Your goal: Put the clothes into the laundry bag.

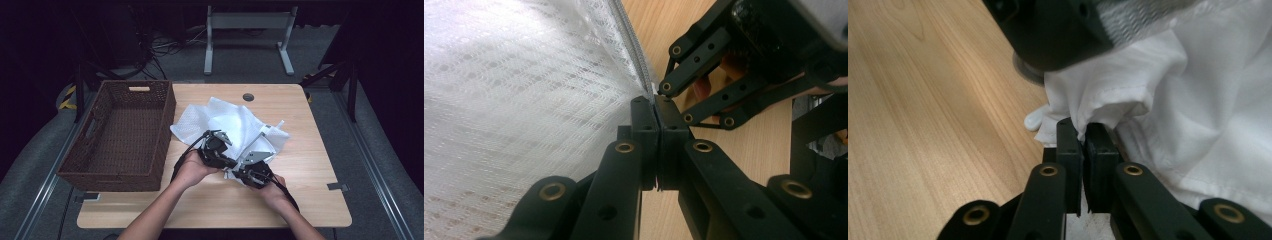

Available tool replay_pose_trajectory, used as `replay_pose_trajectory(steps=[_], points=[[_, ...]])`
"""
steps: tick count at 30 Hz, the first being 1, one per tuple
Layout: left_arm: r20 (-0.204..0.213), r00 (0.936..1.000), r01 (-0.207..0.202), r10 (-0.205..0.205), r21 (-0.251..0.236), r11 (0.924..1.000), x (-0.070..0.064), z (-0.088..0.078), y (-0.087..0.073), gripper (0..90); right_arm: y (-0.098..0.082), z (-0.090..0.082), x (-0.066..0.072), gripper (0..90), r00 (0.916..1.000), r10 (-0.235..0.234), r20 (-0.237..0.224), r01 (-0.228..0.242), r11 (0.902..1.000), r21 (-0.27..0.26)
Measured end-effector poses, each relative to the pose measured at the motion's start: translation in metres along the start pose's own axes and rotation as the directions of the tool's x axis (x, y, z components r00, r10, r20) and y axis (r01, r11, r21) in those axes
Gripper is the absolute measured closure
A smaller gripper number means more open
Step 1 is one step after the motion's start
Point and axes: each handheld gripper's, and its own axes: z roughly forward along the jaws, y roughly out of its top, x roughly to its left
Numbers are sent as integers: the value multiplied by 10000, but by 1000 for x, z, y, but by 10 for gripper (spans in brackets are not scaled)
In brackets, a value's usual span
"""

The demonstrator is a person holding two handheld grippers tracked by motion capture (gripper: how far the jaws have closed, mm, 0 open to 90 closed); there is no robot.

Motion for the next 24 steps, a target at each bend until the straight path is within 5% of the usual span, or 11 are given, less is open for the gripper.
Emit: replay_pose_trajectory(steps=[14, 24], points=[[-91, 9999, 86, -87, -73, 9999, -1, -7, -2, 892, 23, 5, -23, 886, 9978, 654, 145, -626, 9873, -1458], [13, 10000, -22, 22, -44, 10000, -3, -9, -2, 892, 31, 19, -41, 886, 9900, 1394, 202, -1313, 9654, -2252]])
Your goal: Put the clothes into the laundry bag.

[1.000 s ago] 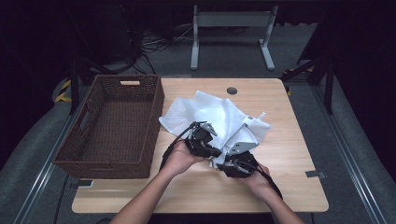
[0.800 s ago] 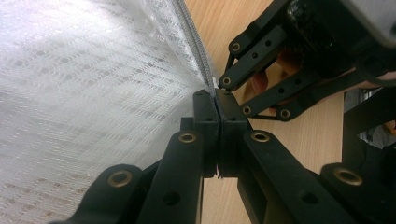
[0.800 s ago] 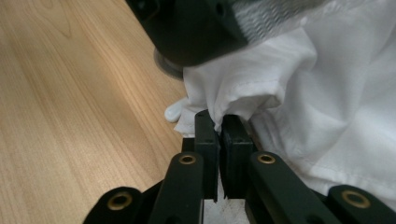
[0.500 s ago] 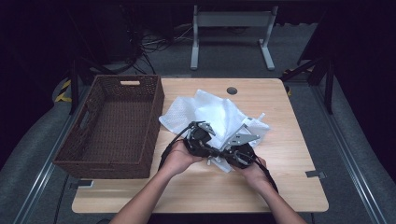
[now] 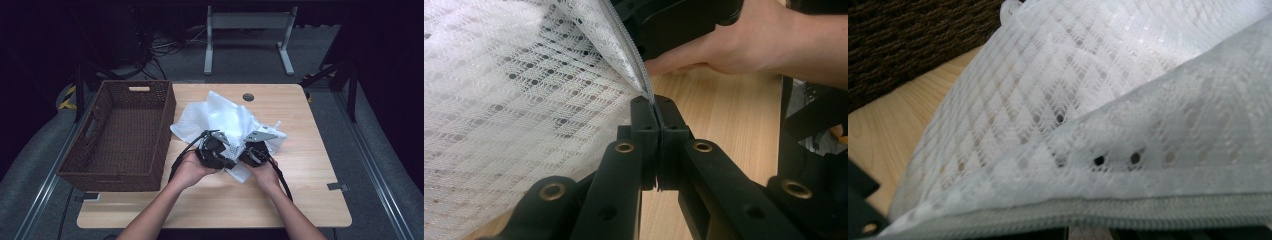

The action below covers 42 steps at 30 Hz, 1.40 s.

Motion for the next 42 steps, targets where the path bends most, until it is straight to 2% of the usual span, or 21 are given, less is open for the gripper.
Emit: replay_pose_trajectory(steps=[4, 8, 11, 14, 16, 17, 18, 19, 20, 21, 24, 26, 27, 29, 33, 35, 37, 40, 42], points=[[61, 9999, 125, -125, -7, 9999, 2, 2, -1, 891, -1, -4, 1, 852, 9999, -155, -27, 156, 9996, 238], [-53, 9999, 144, -144, 76, 9999, 3, 3, -2, 892, -2, -19, 1, 693, 9987, -434, -258, 451, 9966, 683], [-23, 9999, 171, -171, 28, 9998, 4, 3, -2, 891, -5, -37, 1, 592, 9970, -665, -391, 701, 9927, 986], [-41, 9998, 184, -184, 52, 9998, 4, 3, -2, 891, -6, -54, -3, 528, 9961, -810, -339, 838, 9923, 913], [-37, 9998, 174, -174, 65, 9998, 5, 3, -2, 891, -9, -65, -9, 481, 9964, -842, -102, 848, 9920, 938], [-37, 9998, 174, -174, 65, 9998, 5, 3, -2, 891, -9, -65, -9, 481, 9964, -842, -102, 848, 9920, 938], [-43, 9998, 168, -168, 72, 9998, 5, 3, -2, 891, -11, -69, -14, 450, 9963, -852, 65, 841, 9916, 981], [-39, 9999, 140, -140, 54, 9999, 5, 3, -2, 891, -17, -75, -27, 404, 9957, -762, 528, 697, 9909, 1149], [-39, 9999, 140, -140, 54, 9999, 5, 3, -2, 891, -19, -76, -33, 380, 9954, -668, 684, 579, 9906, 1242], [-39, 9999, 145, -144, 55, 9999, 5, 3, -2, 891, -19, -76, -33, 380, 9954, -668, 684, 579, 9906, 1242], [-23, 9999, 140, -140, 71, 9999, 5, 4, -2, 891, -25, -72, -51, 295, 9942, -390, 1002, 217, 9855, 1686], [-7, 9999, 136, -136, 75, 9999, 5, 4, -2, 891, -29, -70, -59, 262, 9891, -637, 1326, 373, 9805, 1932], [16, 9999, 138, -138, 75, 9999, 5, 4, -2, 891, -29, -69, -62, 251, 9881, -665, 1389, 386, 9801, 1947], [49, 9999, 151, -152, 83, 9999, 6, 4, -3, 891, -30, -69, -68, 246, 9902, -418, 1333, 160, 9819, 1886], [80, 9999, 127, -128, 134, 9998, 5, 5, -3, 891, -33, -64, -73, 325, 9934, -277, 1111, 52, 9803, 1976], [100, 9999, 119, -120, 131, 9998, 5, 5, -3, 891, -33, -62, -73, 433, 9959, -278, 864, 92, 9778, 2091], [130, 9998, 143, -145, 161, 9998, 4, 5, -3, 891, -33, -60, -71, 584, 9967, -329, 745, 154, 9744, 2243], [141, 9998, 125, -127, 177, 9998, 4, 6, -3, 891, -32, -58, -68, 822, 9976, -509, 479, 392, 9749, 2192], [111, 9999, 99, -101, 227, 9997, 4, 6, -3, 891, -30, -57, -66, 894, 9989, -450, 156, 407, 9762, 2131]])
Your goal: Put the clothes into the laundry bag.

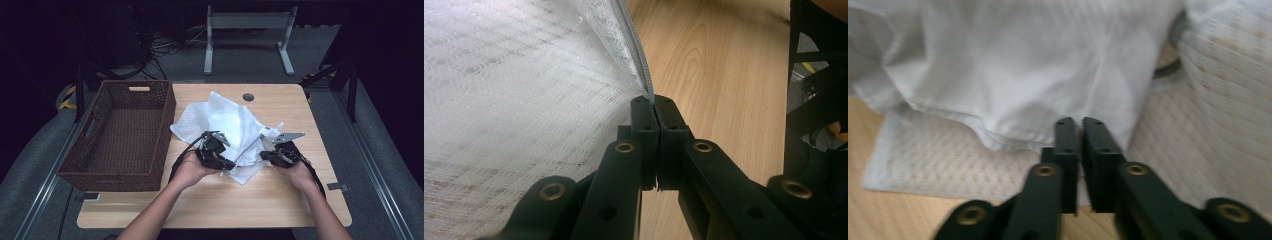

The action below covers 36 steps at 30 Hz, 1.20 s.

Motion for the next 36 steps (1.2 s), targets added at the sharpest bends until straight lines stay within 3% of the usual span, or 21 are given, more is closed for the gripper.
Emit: replay_pose_trajectory(steps=[5, 7, 9, 11, 13, 16, 21, 22, 23, 26, 29, 33, 36], points=[[67, 10000, -21, 21, 4, 10000, -1, 2, 0, 891, 5, 10, 10, 889, 9990, -377, -252, 383, 9990, 241], [79, 10000, -19, 19, 8, 10000, 0, 1, 0, 889, 7, 7, 14, 724, 9976, -699, -3, 699, 9975, 17], [50, 10000, -5, 5, -9, 10000, 0, 0, -1, 889, 10, -3, 13, 563, 9981, -563, 247, 573, 9975, -419], [67, 10000, 11, -11, -14, 10000, 1, 0, -1, 889, 10, -13, 9, 481, 9971, -413, 638, 453, 9970, -630], [56, 10000, 6, -6, -4, 10000, 1, 0, -1, 889, 7, -19, 2, 406, 9961, -171, 862, 218, 9983, -540], [14, 10000, 8, -8, 24, 10000, 0, 0, -1, 889, -3, -10, -7, 346, 9964, 103, 845, -121, 9997, 209], [28, 10000, -10, 10, -2, 10000, 0, 0, 0, 889, -4, 2, -6, 449, 9974, 5, 727, -43, 9986, 525], [34, 10000, -3, 3, -6, 10000, 0, 0, 0, 890, -3, 6, -4, 654, 9967, -6, 814, -37, 9986, 529], [32, 10000, -6, 6, -4, 10000, 0, 0, 0, 890, -3, 6, -4, 654, 9967, -6, 814, -37, 9986, 529], [6, 10000, 6, -6, 16, 10000, 0, 0, -1, 890, 0, 6, -3, 859, 9974, 11, 717, -35, 9994, 341], [46, 10000, -5, 5, 22, 10000, 1, -1, -1, 890, 3, 6, 2, 875, 10000, -84, -8, 84, 9996, 261], [16, 10000, -1, 1, 59, 10000, 0, 0, -1, 890, 11, 11, 13, 876, 9966, -126, -812, 120, 9999, -86], [-32, 10000, -4, 4, 112, 9999, 0, 1, -1, 890, 20, 18, 22, 875, 9938, -158, -1104, 107, 9989, -464]])
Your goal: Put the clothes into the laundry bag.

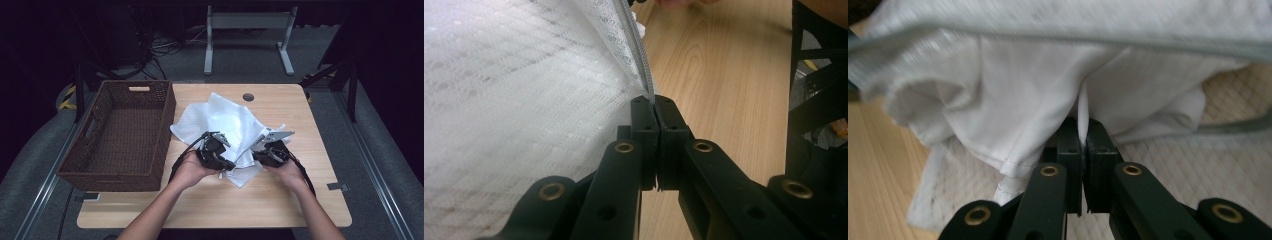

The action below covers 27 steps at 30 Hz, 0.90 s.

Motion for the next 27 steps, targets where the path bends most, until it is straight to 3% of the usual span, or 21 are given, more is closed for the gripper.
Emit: replay_pose_trajectory(steps=[6, 12, 16, 22, 27], points=[[79, 10000, -2, 2, 25, 10000, 0, 1, 0, 890, 10, 7, 4, 876, 9993, 196, -327, -213, 9984, -530], [87, 9999, -52, 51, 44, 10000, -1, 1, 0, 890, 20, 12, 20, 876, 9931, -20, -1176, -88, 9958, -916], [68, 9999, -75, 74, 95, 9999, -1, 1, -1, 890, 25, 21, 32, 875, 9930, -371, -1125, 290, 9969, -725], [125, 9999, -39, 39, 4, 10000, 0, 0, -1, 890, 20, 18, 28, 859, 9957, -409, -831, 356, 9973, -644], [131, 9999, 3, -3, -44, 10000, 0, -1, -2, 889, 13, -2, 19, 676, 9990, -352, -286, 330, 9966, -752]])
